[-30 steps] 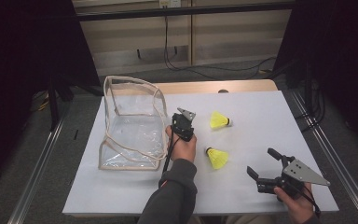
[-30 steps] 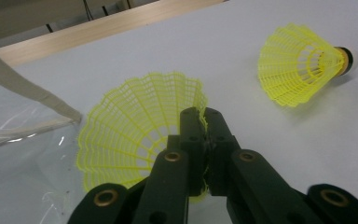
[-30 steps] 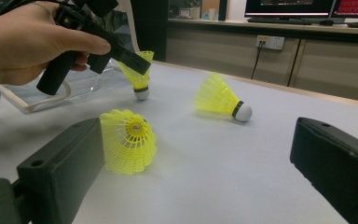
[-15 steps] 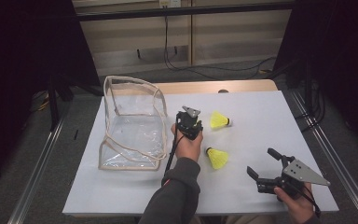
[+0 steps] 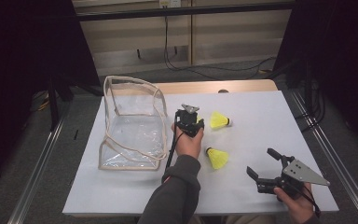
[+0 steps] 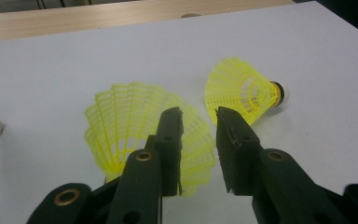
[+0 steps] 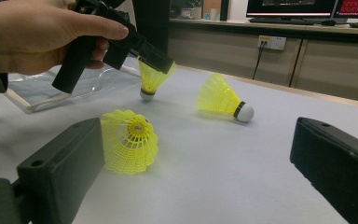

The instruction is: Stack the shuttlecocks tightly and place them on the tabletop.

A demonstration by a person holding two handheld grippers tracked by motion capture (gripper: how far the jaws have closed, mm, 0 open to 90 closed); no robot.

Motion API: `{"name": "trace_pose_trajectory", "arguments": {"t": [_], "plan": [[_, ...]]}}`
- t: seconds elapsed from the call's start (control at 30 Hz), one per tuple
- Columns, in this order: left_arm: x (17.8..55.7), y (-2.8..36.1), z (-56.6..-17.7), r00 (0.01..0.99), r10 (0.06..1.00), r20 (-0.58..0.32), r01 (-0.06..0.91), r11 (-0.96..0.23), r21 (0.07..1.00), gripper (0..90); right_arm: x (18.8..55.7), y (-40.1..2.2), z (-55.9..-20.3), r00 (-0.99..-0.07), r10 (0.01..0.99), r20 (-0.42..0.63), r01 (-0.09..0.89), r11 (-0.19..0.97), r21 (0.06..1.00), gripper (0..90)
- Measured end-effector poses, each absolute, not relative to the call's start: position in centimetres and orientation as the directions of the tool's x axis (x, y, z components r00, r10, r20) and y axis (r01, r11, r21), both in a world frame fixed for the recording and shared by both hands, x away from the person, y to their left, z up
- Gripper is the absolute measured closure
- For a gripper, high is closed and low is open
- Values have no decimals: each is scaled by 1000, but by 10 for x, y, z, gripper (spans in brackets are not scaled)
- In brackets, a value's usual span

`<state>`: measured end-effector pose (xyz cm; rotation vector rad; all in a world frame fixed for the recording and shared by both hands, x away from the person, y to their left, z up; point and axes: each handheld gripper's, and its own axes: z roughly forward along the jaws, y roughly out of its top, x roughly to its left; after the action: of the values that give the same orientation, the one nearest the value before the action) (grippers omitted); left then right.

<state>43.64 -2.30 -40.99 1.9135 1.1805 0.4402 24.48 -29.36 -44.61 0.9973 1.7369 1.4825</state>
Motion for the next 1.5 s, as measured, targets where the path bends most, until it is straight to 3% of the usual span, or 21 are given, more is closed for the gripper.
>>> {"name": "trace_pose_trajectory", "arguments": {"t": [0.23, 0.43, 0.63, 1.5], "plan": [[438, -26, -409, 498, 855, -144, 578, -203, 790, 692, 245, -293, -446, -512, 859, 5, 141, 79, 987, 23], [440, -27, -411, 504, 850, -154, 592, -210, 778, 842, 245, -293, -446, -513, 858, 3, 141, 81, 987, 23], [446, -29, -411, 509, 845, -164, 605, -216, 766, 887, 244, -293, -446, -513, 858, 3, 140, 80, 987, 23], [464, -47, -408, 535, 824, -189, 624, -235, 745, 878, 245, -292, -447, -523, 852, 3, 145, 85, 986, 23]]}}
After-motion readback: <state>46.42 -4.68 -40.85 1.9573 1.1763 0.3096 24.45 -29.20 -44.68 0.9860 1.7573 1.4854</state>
